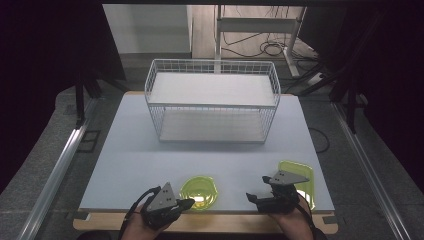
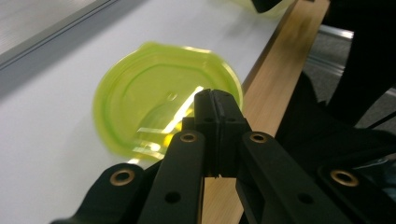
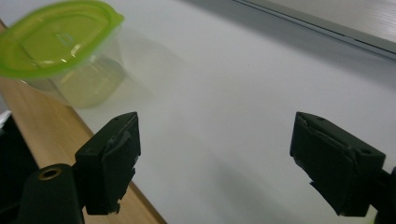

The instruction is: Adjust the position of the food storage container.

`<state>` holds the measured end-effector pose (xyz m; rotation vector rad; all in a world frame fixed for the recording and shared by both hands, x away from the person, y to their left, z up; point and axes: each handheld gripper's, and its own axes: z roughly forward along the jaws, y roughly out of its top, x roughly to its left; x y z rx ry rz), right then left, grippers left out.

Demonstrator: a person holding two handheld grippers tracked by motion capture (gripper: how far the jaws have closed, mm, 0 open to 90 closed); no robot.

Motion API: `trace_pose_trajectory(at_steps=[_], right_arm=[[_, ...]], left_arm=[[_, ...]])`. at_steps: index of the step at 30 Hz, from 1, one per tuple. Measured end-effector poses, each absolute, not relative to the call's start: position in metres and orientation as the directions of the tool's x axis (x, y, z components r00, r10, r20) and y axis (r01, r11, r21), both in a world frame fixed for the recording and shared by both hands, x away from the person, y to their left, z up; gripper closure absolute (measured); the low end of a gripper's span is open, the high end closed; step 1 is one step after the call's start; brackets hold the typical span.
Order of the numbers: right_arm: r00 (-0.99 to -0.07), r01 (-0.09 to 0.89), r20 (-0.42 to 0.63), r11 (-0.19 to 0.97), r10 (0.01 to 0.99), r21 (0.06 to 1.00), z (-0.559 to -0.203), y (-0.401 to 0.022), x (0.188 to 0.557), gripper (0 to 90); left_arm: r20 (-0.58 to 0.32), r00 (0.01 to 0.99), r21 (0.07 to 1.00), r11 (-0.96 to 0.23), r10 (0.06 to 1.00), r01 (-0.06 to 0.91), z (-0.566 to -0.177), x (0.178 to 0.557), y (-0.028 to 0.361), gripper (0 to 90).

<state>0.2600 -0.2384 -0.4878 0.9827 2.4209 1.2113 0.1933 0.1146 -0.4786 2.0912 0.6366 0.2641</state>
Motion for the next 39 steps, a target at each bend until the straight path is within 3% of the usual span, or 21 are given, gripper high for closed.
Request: trace_pose_trajectory(at_steps=[17,26,39], right_arm=[[-0.729,0.455,0.052,0.427,0.682,0.782,-0.487,-0.241,0.261,16.7],[-0.739,0.452,0.05,0.438,0.672,0.777,-0.489,-0.239,0.261,16.7],[-0.746,0.454,0.051,0.449,0.664,0.77,-0.491,-0.238,0.261,16.7]], left_arm=[[-0.074,0.877,0.792,-0.507,0.475,0.341,-0.483,0.205,0.051,89.7],[-0.061,0.841,0.764,-0.517,0.537,0.385,-0.494,0.208,0.048,89.8],[-0.114,0.8,0.754,-0.473,0.589,0.456,-0.497,0.221,0.068,89.7]])
